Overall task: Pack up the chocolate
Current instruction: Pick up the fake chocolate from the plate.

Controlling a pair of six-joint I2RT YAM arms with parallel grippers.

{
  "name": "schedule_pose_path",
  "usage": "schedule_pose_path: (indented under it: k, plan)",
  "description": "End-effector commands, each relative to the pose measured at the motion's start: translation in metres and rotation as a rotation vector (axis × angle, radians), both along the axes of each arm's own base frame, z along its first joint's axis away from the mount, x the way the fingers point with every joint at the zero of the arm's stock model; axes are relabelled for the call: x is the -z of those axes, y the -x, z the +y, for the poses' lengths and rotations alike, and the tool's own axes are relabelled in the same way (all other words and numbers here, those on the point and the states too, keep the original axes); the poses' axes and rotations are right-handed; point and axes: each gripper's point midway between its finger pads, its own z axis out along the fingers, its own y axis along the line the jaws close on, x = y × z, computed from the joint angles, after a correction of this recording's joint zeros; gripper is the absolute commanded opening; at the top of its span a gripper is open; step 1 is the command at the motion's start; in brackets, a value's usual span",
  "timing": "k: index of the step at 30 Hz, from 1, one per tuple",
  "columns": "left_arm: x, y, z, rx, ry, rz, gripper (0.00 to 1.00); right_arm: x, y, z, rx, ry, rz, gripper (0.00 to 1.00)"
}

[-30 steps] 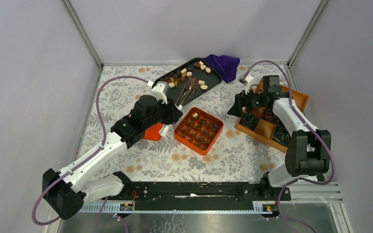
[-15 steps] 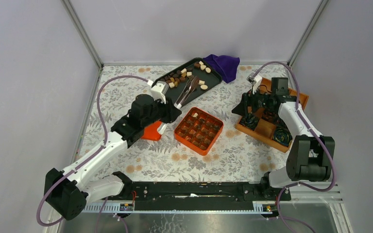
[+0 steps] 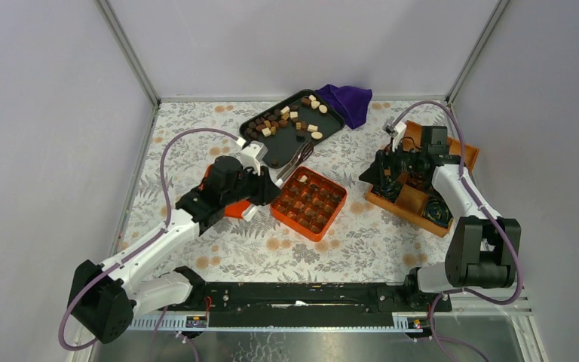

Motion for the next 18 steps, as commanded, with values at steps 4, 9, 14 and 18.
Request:
schedule_pose_path:
  k: [4, 9, 14, 18]
  plan:
    - [-0.023, 0.007, 0.0, 0.04, 0.064, -0.103, 0.34, -0.002, 0.0, 0.002, -0.041, 0.004, -0.01, 0.82]
    - [-0.049, -0.003, 0.011, -0.05, 0.083, -0.17, 0.34, 0.0, 0.005, -0.004, -0.062, 0.061, -0.009, 0.82]
    - [-0.047, -0.017, 0.031, -0.202, 0.096, -0.24, 0.33, 0.01, 0.016, -0.018, -0.091, 0.146, -0.047, 0.83]
    - [-0.041, -0.026, 0.038, -0.266, 0.123, -0.275, 0.31, 0.015, 0.017, -0.038, -0.041, 0.146, -0.05, 0.84]
